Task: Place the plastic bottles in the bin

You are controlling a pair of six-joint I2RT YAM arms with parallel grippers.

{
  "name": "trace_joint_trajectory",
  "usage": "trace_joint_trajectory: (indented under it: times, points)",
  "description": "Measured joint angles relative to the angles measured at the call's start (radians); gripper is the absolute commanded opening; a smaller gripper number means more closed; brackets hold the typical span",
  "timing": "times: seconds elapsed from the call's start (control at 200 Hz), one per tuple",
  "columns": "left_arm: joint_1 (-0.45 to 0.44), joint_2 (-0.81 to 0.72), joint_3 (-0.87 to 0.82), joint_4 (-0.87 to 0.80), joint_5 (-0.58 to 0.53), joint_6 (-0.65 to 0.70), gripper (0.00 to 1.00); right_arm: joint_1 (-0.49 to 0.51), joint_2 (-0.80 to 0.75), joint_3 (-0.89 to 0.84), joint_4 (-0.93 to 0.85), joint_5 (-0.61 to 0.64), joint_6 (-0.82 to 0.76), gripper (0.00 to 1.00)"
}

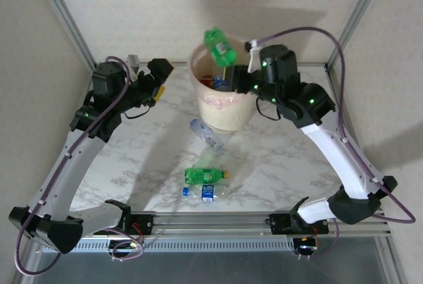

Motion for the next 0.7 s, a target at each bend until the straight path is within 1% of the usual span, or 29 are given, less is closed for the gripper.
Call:
trace_joint_trajectory:
  times: [0.135,0.26,0.471,0.701]
  points:
    - [0.0,-0.018,-0.008,0.0,-0.007,0.014,0.93,-0.107,0.032,0.04,0.002,0.04,0.012,0.2]
    - [0.0,-0.026,-0.033,0.0,-0.007,0.017,0.92,-0.172,0.095,0.058,0.001,0.042,0.012,0.2]
    - [0.0,-0.033,-0.094,0.0,-0.009,0.018,0.88,-0.203,0.198,0.074,-0.001,0.015,-0.012,0.2]
    - [0.0,-0.045,-0.142,-0.001,-0.024,0.019,0.86,-0.215,0.212,0.074,0.0,-0.037,-0.061,0.22]
